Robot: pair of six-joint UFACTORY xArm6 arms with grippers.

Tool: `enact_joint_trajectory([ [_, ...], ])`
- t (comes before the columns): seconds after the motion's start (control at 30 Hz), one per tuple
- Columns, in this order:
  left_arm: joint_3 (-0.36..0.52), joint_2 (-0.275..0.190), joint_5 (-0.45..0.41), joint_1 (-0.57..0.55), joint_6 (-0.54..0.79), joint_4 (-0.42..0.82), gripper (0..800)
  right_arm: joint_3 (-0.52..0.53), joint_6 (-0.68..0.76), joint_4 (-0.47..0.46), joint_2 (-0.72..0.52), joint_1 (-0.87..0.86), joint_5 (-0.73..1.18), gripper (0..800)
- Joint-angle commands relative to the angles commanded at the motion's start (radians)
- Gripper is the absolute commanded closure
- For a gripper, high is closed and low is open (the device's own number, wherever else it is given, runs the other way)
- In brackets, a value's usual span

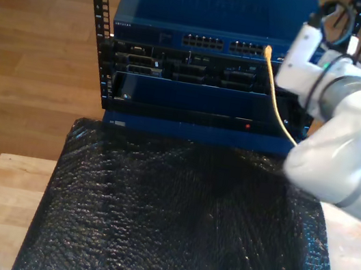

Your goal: Grab the cable and plug it in

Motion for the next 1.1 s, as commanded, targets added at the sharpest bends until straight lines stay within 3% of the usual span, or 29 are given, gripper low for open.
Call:
enact_joint_trajectory([
  [0.27, 0.000, 0.000, 0.000, 0.000, 0.000, 0.000, 0, -0.031, -0.126, -0.009, -0.060, -0.164, 0.272, 0],
  [0.73, 0.000, 0.000, 0.000, 0.002, 0.000, 0.000, 0, -0.203, -0.568, -0.009, -0.069, -0.617, 0.816, 0],
  [1.1, 0.000, 0.000, 0.000, 0.000, 0.000, 0.000, 0, -0.259, -0.746, -0.023, -0.092, -0.924, 1.122, 1],
])
